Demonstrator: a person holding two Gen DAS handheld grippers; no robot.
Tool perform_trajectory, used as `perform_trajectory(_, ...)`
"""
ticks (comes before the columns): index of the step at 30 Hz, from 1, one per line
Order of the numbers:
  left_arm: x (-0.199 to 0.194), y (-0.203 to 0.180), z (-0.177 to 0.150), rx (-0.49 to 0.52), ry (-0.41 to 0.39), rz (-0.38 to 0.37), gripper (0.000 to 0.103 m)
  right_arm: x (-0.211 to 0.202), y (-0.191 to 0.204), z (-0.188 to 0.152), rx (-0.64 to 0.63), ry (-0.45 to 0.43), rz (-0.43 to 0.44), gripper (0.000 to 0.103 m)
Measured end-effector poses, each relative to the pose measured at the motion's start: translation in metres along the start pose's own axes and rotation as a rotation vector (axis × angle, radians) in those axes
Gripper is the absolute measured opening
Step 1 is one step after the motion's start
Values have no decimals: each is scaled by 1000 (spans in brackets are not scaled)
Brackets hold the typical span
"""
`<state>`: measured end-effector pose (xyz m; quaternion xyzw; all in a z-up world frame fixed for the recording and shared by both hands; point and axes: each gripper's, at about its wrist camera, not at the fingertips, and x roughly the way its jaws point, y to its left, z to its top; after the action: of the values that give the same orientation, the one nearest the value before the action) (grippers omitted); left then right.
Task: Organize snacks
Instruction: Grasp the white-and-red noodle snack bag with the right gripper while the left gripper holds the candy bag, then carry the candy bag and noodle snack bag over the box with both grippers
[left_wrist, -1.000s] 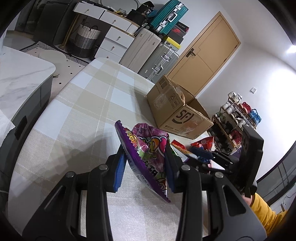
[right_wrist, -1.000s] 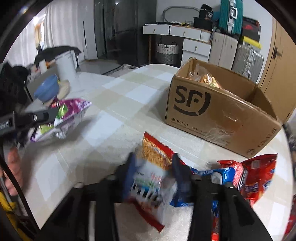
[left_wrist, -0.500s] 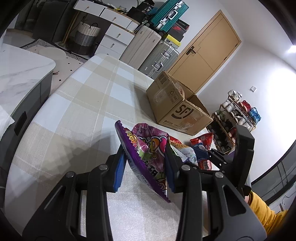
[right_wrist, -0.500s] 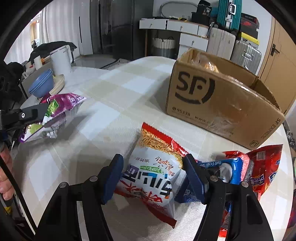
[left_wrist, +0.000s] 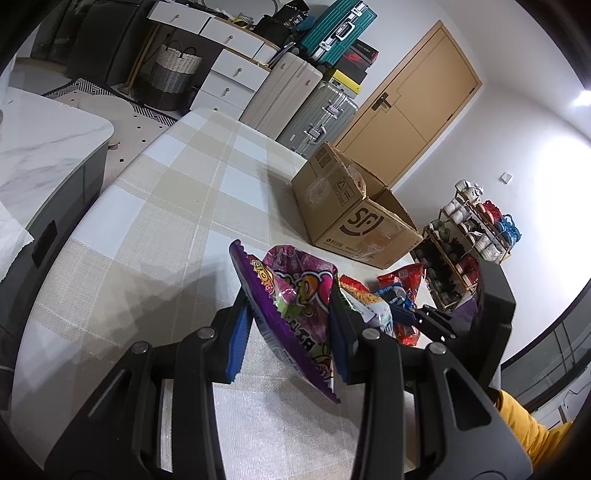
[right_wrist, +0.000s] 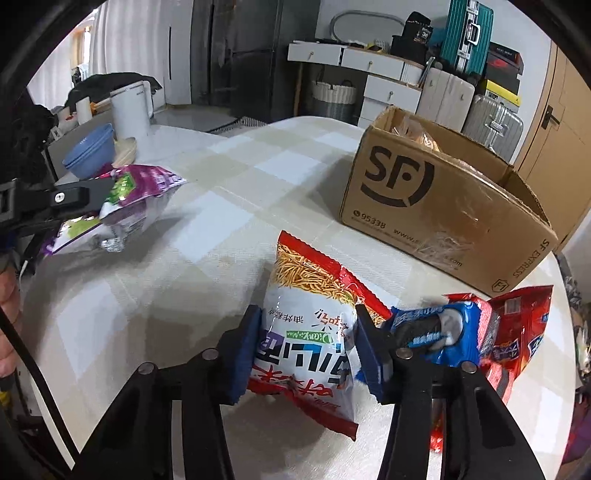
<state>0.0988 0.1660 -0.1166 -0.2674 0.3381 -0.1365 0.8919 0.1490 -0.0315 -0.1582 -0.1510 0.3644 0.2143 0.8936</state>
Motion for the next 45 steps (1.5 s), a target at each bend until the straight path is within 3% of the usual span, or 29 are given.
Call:
perform_trajectory(10, -6, -13, -3, 25, 0, 12, 34, -34, -12, -4, 131, -91, 152, 48)
perform_trajectory(18, -11, -35, 0, 71, -8, 14, 34, -95, -45, -2, 263, -250, 231, 49)
perform_trajectory(29, -15, -121, 17, 220, -28, 43, 34, -201, -81, -4, 303, -452, 170, 49)
perform_trajectory(35, -24, -174, 11, 328, -54, 101, 34, -231, -99, -29, 367, -464, 160, 49)
perform_trajectory(45, -42, -234, -14, 434, -55, 83, 34, -243, -105, -60, 383, -441, 153, 49)
